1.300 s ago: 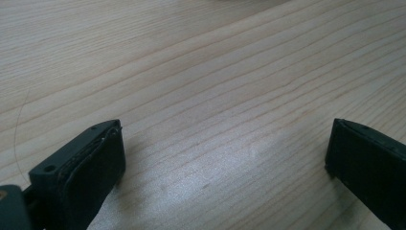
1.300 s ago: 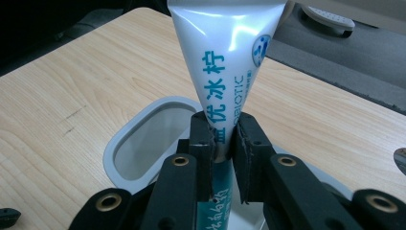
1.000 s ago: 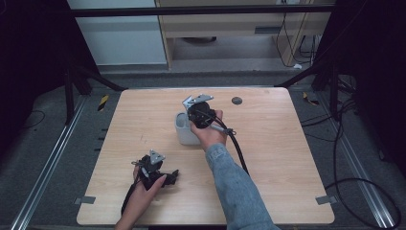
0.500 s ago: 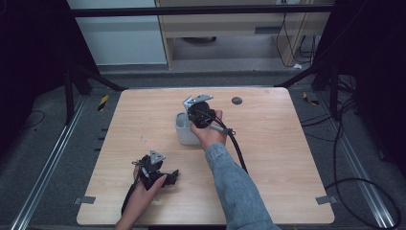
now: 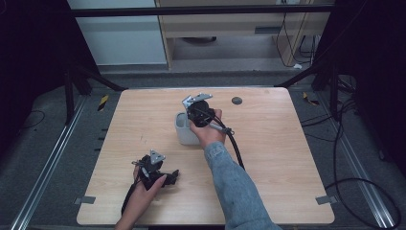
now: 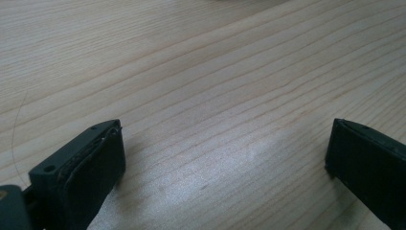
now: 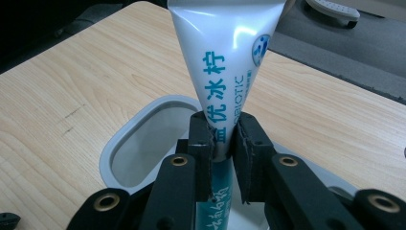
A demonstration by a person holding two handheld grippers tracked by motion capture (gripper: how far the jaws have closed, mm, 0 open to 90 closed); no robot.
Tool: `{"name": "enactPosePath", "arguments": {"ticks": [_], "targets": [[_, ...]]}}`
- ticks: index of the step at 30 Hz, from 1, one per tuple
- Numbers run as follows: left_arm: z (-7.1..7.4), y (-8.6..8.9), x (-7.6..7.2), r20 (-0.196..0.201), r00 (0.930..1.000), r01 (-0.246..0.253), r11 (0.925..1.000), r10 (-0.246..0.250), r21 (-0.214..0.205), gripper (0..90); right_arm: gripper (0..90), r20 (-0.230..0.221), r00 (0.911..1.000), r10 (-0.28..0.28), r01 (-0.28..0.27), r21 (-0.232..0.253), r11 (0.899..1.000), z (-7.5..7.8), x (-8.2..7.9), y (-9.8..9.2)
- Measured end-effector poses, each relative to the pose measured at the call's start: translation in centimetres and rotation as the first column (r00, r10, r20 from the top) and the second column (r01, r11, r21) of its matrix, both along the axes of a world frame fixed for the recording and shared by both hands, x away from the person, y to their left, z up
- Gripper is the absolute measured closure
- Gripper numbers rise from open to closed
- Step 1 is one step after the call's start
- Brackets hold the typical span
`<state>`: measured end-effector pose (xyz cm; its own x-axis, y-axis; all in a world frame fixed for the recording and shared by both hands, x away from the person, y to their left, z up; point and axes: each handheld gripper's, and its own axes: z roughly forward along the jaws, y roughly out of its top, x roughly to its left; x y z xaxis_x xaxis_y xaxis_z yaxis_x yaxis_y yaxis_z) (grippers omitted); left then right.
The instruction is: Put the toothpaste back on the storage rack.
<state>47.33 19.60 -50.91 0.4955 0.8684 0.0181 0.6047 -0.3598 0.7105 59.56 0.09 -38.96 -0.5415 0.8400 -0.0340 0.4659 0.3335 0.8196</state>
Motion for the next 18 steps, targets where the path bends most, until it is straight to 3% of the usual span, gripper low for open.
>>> {"name": "enactPosePath", "arguments": {"ticks": [5, 18], "targets": [[0.00, 0.00, 0.00, 0.000, 1.0000, 0.000, 1.0000, 0.000, 0.000, 0.0, 77.8, -0.002, 1.0000, 0.003, -0.003, -0.020, 1.000, 0.09, 0.16, 0.53], [0.00, 0.00, 0.00, 0.000, 1.0000, 0.000, 1.0000, 0.000, 0.000, 0.0, 75.5, -0.007, 1.0000, -0.002, 0.002, -0.003, 1.000, 0.14, 0.30, 0.49]]}}
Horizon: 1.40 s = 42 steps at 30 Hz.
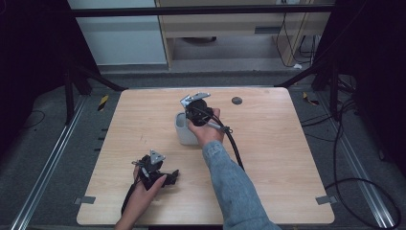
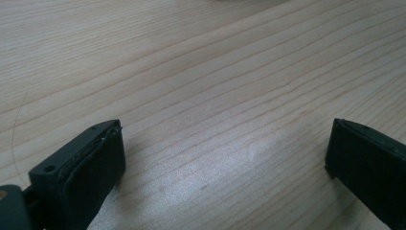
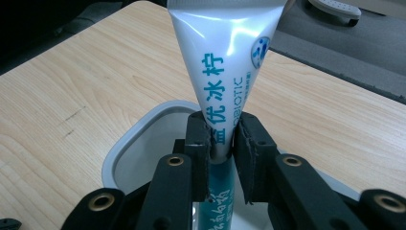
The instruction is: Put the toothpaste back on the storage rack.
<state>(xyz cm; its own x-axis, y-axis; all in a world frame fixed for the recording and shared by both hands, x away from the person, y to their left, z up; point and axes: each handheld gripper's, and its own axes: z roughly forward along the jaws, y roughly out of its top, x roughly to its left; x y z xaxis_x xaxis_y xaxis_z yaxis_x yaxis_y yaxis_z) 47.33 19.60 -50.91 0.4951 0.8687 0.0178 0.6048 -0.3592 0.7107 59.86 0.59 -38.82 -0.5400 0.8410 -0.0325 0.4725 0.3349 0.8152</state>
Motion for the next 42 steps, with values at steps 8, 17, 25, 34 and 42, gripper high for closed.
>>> {"name": "enactPosePath", "arguments": {"ticks": [8, 17, 25, 34, 42], "targets": [[0.0, 0.0, 0.0, 0.000, 1.0000, 0.001, 1.0000, -0.001, 0.000, 0.0, 71.3, -0.002, 1.0000, -0.003, 0.003, 0.011, 1.000, 0.1, -0.3, -0.4], [0.0, 0.0, 0.0, 0.002, 1.0000, 0.000, 1.0000, 0.000, -0.001, 0.0, 68.4, -0.005, 0.9999, -0.009, 0.009, 0.016, 1.000, 0.3, -0.9, -1.2], [0.0, 0.0, 0.0, 0.002, 1.0000, 0.000, 1.0000, 0.000, -0.001, 0.0, 65.6, 0.006, 0.9999, -0.009, 0.009, 0.024, 1.000, 1.0, -1.4, -1.8], [0.0, 0.0, 0.0, 0.002, 1.0000, -0.001, 1.0000, 0.001, -0.001, 0.0, 60.1, 0.010, 0.9999, -0.012, 0.012, 0.019, 1.000, 1.5, -2.0, -2.3], [0.0, -0.1, 0.0, 0.003, 1.0000, 0.001, 1.0000, -0.001, 0.000, 0.0, 56.8, 0.011, 0.9998, -0.019, 0.019, 0.016, 1.000, 2.0, -2.5, -3.3]]}}
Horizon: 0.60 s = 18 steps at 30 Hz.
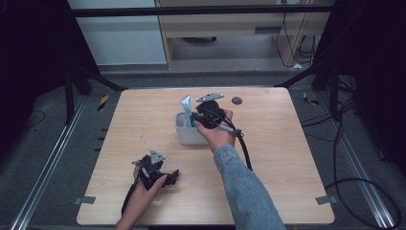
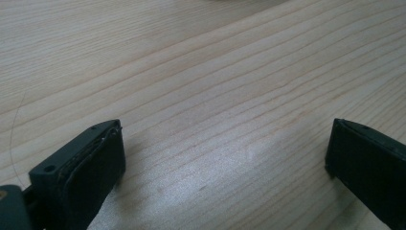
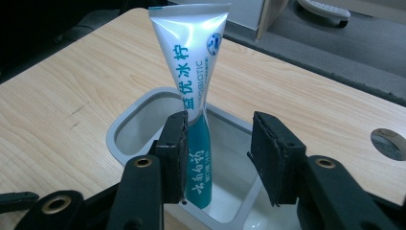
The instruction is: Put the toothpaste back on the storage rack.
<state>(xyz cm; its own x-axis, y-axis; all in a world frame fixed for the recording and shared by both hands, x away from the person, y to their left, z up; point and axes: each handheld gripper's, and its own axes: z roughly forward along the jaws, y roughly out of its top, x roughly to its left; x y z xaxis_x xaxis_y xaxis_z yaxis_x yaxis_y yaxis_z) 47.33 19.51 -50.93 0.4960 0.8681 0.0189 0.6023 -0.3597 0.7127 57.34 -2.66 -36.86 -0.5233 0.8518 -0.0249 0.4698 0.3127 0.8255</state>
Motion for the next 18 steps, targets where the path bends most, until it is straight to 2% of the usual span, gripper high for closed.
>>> {"name": "enactPosePath", "arguments": {"ticks": [7, 10, 14, 18], "targets": [[0.0, 0.0, 0.0, 0.000, 1.0000, 0.001, 1.0000, -0.001, 0.000, 0.0, 52.9, -0.002, 0.9999, 0.010, -0.010, -0.009, 1.000, 0.5, -0.7, -0.5], [0.0, 0.0, 0.0, 0.000, 1.0000, 0.001, 1.0000, -0.001, 0.000, 0.0, 48.4, -0.001, 0.9999, 0.010, -0.010, -0.004, 1.000, 0.7, -1.0, -0.9], [0.0, 0.0, 0.0, -0.001, 1.0000, 0.002, 1.0000, -0.002, 0.001, 0.0, 40.3, 0.000, 1.0000, 0.006, -0.006, 0.002, 1.000, 0.8, -1.3, -1.4], [0.0, -0.1, 0.0, -0.002, 1.0000, 0.005, 1.0000, -0.005, 0.000, 0.0, 27.1, 0.007, 0.9999, 0.008, -0.008, 0.008, 1.000, 0.9, -1.5, -1.9]]}}
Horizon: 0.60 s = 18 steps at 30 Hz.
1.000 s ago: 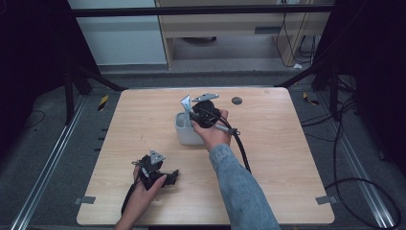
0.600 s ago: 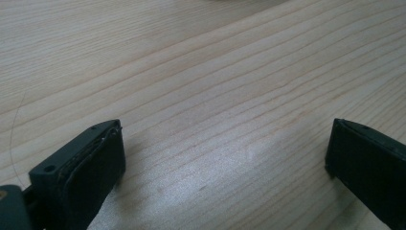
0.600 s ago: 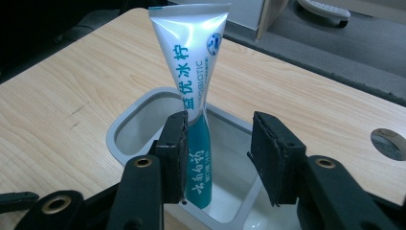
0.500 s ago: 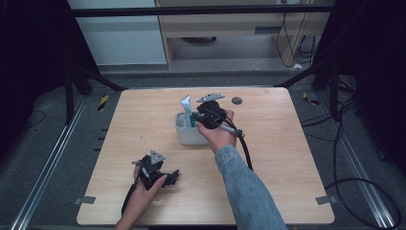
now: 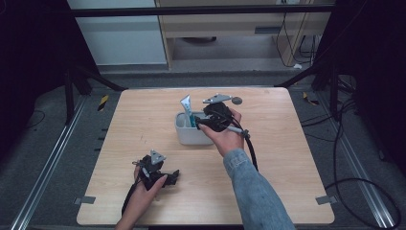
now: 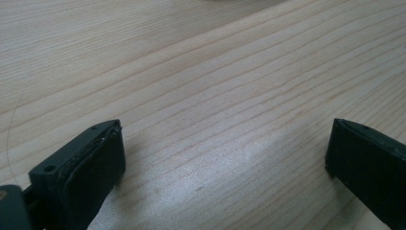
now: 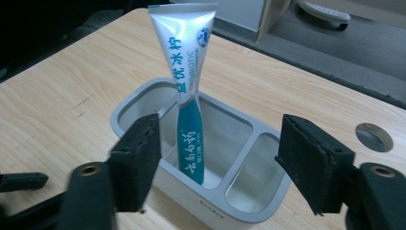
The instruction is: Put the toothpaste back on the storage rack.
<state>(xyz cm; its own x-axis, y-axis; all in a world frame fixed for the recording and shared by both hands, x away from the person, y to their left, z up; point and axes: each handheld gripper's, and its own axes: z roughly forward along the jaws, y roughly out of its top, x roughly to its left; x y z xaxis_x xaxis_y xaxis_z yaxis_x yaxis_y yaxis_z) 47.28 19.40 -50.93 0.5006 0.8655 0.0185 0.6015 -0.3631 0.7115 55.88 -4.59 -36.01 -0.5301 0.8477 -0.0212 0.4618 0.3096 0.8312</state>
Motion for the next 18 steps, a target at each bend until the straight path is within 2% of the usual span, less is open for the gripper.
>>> {"name": "enactPosePath", "arguments": {"ticks": [3, 7, 10, 16, 18], "targets": [[0.0, -0.1, 0.0, 0.001, 1.0000, 0.000, 1.0000, 0.000, 0.000, 0.0, 15.8, 0.012, 0.9999, -0.002, 0.002, -0.025, 1.000, 0.1, -0.1, -0.4], [0.0, -0.1, 0.0, 0.000, 1.0000, 0.000, 1.0000, 0.000, -0.001, 0.0, 8.1, 0.013, 0.9997, -0.020, 0.020, -0.001, 1.000, 0.5, -0.3, -1.2], [0.0, -0.1, 0.0, 0.000, 1.0000, 0.002, 1.0000, -0.002, -0.001, 0.0, 6.2, 0.019, 0.9996, -0.021, 0.021, 0.010, 1.000, 0.8, -0.5, -1.9], [0.0, -0.1, 0.0, 0.000, 1.0000, 0.001, 1.0000, -0.001, 0.000, 0.0, 6.8, 0.041, 0.9989, -0.023, 0.024, -0.018, 1.000, 1.1, -1.1, -3.5], [0.0, -0.1, 0.0, 0.000, 1.0000, 0.001, 1.0000, -0.001, 0.000, 0.0, 7.0, 0.041, 0.9987, -0.029, 0.030, -0.008, 1.000, 1.1, -1.3, -4.0]]}}
